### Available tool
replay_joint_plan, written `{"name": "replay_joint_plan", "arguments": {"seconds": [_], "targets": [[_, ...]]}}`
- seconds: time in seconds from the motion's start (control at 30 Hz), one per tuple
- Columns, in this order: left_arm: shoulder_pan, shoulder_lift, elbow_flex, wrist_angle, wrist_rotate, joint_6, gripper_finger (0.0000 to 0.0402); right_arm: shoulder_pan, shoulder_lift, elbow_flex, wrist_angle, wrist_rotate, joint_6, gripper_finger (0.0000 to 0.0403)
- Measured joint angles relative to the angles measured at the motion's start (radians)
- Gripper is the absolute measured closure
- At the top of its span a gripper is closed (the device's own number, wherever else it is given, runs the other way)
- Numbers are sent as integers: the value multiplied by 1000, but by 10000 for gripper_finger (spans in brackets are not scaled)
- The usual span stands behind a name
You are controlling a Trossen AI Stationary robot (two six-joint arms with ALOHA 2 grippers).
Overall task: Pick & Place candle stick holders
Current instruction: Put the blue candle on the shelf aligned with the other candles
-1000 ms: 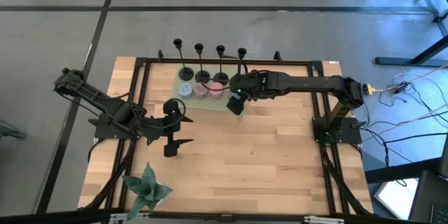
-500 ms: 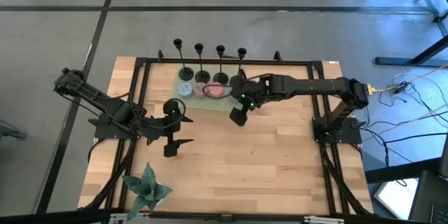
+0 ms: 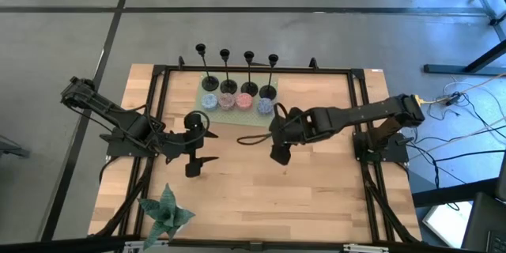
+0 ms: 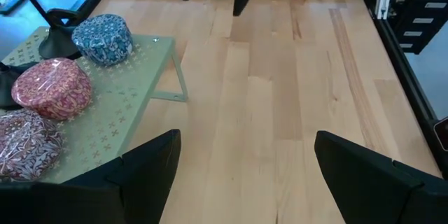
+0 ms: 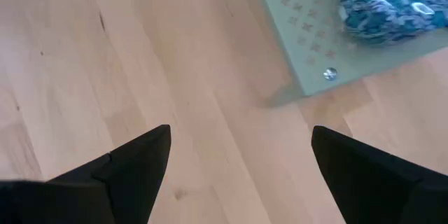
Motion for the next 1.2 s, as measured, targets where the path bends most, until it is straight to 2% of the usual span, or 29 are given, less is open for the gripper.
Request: {"name": "replay_joint_plan", "arguments": {"seconds": [0.13, 0.3, 0.5, 0.63, 0.73, 0.87, 1.03, 1.1, 1.2], "targets": [[0, 0, 0, 0, 20, 35, 74, 24, 0, -42, 64, 75, -9, 53], [0, 0, 0, -1, 78, 60, 74, 29, 0, -98, 147, 72, 55, 53], [0, 0, 0, -1, 66, 62, 74, 29, 0, -143, 209, 79, 107, 53], [0, 0, 0, -1, 52, 62, 74, 19, 3, -155, 205, 123, 113, 53], [0, 0, 0, 4, 58, 54, 74, 5, 3, -155, 213, 96, 118, 63], [0, 0, 0, 22, 137, 54, 74, 6, 4, -151, 221, 71, 109, 119], [0, 0, 0, 30, 173, 54, 74, 5, 4, -150, 223, 70, 46, 244], [0, 0, 0, 29, 137, 45, 74, 5, 4, -150, 232, 88, 11, 300], [0, 0, 0, 22, 24, 30, 74, -5, 4, -156, 279, 124, -49, 378]]}}
